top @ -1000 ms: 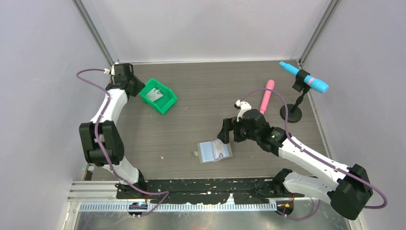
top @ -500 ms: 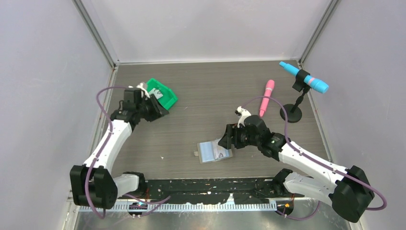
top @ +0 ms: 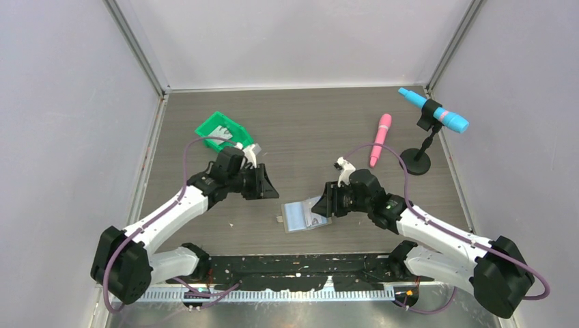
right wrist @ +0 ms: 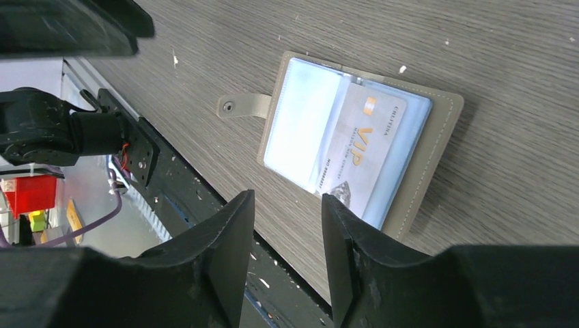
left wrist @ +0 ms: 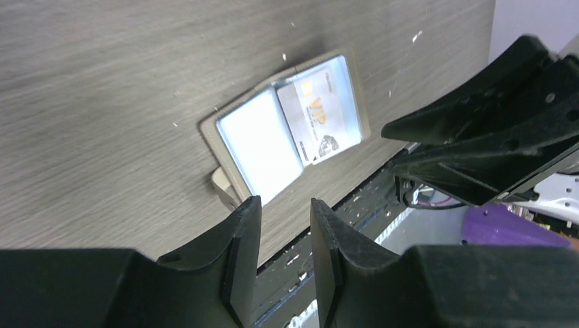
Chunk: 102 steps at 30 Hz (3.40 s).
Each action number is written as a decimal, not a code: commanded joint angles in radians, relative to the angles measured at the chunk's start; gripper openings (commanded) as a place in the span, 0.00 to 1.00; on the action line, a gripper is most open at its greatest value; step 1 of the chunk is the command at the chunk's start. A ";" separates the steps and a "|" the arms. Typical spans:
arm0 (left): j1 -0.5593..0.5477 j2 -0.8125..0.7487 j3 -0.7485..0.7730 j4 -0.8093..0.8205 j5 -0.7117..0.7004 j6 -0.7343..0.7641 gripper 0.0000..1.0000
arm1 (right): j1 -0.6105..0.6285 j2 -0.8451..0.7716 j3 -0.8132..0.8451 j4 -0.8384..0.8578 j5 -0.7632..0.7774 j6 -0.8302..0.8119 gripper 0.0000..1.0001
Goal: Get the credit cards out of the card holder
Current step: Remove the credit card from the card holder.
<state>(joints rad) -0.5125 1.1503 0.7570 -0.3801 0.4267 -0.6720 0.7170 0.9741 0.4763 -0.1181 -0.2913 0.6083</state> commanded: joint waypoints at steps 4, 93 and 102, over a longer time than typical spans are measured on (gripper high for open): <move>-0.104 -0.039 -0.079 0.243 0.016 -0.110 0.35 | 0.004 0.034 0.015 0.069 0.002 0.029 0.47; -0.305 0.485 -0.164 0.845 -0.059 -0.403 0.00 | 0.002 0.195 -0.157 0.231 0.147 0.022 0.37; -0.305 0.388 -0.185 0.716 -0.128 -0.380 0.00 | 0.002 0.179 -0.142 0.208 0.165 0.023 0.38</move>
<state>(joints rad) -0.8116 1.6100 0.5827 0.3775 0.3378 -1.0664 0.7170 1.1736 0.3309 0.1307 -0.1577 0.6315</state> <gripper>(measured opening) 0.009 0.376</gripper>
